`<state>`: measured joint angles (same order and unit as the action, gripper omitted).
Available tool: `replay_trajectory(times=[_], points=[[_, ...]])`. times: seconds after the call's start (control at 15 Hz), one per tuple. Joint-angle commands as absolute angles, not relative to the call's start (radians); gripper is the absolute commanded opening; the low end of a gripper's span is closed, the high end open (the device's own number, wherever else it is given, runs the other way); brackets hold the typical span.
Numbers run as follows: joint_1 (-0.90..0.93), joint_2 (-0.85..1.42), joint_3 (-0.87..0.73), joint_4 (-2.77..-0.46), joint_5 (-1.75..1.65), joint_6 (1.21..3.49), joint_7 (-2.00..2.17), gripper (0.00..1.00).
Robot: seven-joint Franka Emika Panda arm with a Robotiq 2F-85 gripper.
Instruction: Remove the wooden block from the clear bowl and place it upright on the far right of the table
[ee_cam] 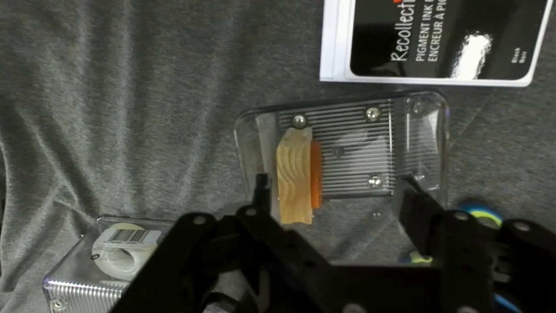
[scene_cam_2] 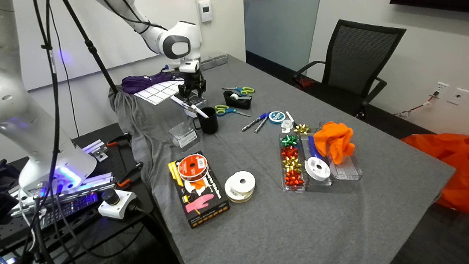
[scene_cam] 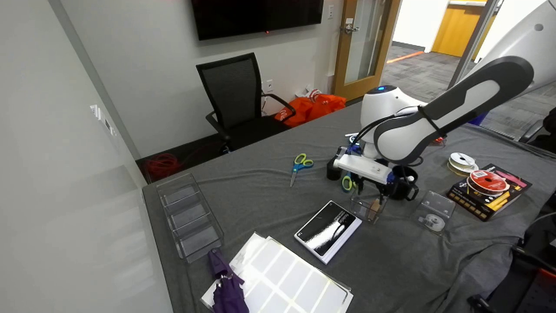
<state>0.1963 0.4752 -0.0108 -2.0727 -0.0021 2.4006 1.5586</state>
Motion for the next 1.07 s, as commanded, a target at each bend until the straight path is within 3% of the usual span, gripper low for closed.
replay_trajectory(times=[0.0,0.13,0.47,1.0], points=[[0.224,0.517,-0.035,-2.045,-0.026,2.412,1.591,0.55],[0.229,0.524,-0.039,-2.043,-0.026,2.410,1.593,0.59],[0.235,0.529,-0.045,-2.044,-0.030,2.406,1.593,0.53],[0.249,0.534,-0.072,-2.069,-0.091,2.415,1.597,0.57]])
